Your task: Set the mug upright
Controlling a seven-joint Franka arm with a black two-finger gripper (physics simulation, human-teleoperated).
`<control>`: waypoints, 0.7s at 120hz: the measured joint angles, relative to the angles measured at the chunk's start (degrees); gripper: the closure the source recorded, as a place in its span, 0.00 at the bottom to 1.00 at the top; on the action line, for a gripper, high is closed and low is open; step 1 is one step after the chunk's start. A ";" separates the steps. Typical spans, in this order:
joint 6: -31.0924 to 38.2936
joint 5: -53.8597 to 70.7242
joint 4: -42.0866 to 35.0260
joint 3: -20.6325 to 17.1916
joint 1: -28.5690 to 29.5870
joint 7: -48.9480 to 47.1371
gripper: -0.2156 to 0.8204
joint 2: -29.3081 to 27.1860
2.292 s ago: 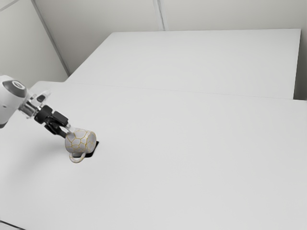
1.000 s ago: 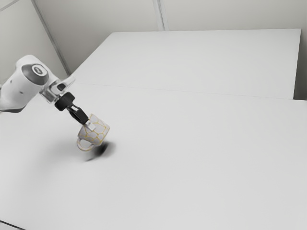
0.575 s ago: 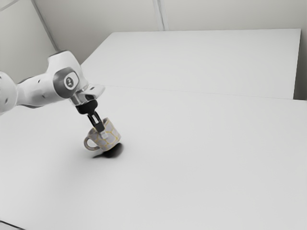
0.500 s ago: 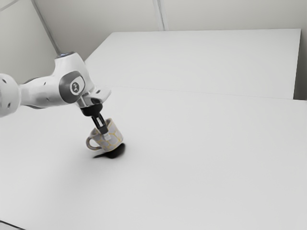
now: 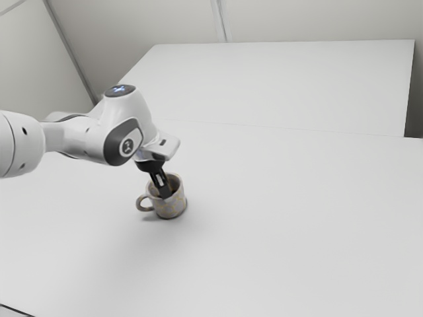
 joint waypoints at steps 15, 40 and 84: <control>0.41 0.06 0.08 -0.40 -0.79 -0.84 0.38 -0.74; -3.82 -0.22 3.75 -0.69 5.22 -4.94 0.27 -2.14; -21.54 -1.40 21.00 1.96 3.53 -21.80 0.22 -1.89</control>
